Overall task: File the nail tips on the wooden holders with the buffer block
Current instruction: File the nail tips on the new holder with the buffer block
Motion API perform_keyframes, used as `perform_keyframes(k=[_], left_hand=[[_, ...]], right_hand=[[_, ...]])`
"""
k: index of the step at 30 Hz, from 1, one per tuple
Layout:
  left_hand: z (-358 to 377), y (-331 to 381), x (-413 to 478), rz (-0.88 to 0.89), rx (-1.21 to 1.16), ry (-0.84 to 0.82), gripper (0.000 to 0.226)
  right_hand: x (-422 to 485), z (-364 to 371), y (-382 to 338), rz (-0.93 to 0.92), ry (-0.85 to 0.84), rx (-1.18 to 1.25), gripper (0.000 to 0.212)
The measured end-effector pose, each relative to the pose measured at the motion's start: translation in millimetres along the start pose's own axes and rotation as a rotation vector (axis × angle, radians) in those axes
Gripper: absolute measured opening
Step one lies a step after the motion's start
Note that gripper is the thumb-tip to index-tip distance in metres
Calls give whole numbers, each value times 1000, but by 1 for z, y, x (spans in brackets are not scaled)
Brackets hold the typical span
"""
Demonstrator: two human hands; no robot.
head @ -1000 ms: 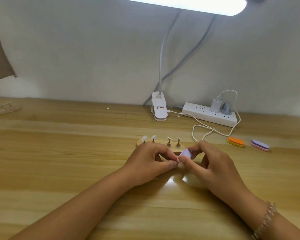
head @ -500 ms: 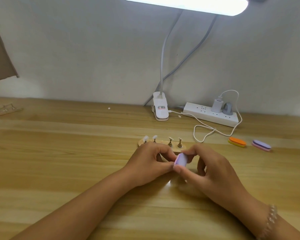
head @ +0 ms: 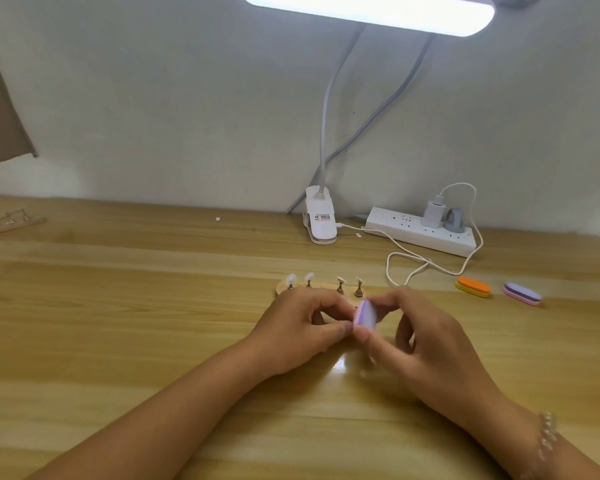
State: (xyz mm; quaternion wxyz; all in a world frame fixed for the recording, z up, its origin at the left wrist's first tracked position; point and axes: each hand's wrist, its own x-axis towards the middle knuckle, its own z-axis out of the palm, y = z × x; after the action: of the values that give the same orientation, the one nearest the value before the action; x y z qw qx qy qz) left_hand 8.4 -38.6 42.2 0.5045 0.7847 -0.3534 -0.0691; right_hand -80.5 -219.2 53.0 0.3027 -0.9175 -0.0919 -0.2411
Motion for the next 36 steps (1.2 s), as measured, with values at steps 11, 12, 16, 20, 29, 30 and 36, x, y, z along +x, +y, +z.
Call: perform_keyframes(k=[11,12,16,20,29,30,36], left_hand=[[0,-1,0,7,54,-6,23],[0,-1,0,5,53,-2,25],[0,-3,1,4,37,0,21],[1,-6,2,0,24,-32,18],[0,-7,1,32,30,-45,28],[0,-7,2,30,52,-37,27],[0,-3,-2,21,175,-38,24]], right_hand=[[-3,3,-3,-93,-42,-129,35],[-2,2,-2,-62,-31,-108,34],[3,-1,3,1,19,-109,29],[-4,2,-7,-99,-67,-164,35],[-4,2,-8,-59,-61,-188,37],[-3,1,-7,-34,-48,-170,37],[-1,1,-5,-10,6,-154,36]])
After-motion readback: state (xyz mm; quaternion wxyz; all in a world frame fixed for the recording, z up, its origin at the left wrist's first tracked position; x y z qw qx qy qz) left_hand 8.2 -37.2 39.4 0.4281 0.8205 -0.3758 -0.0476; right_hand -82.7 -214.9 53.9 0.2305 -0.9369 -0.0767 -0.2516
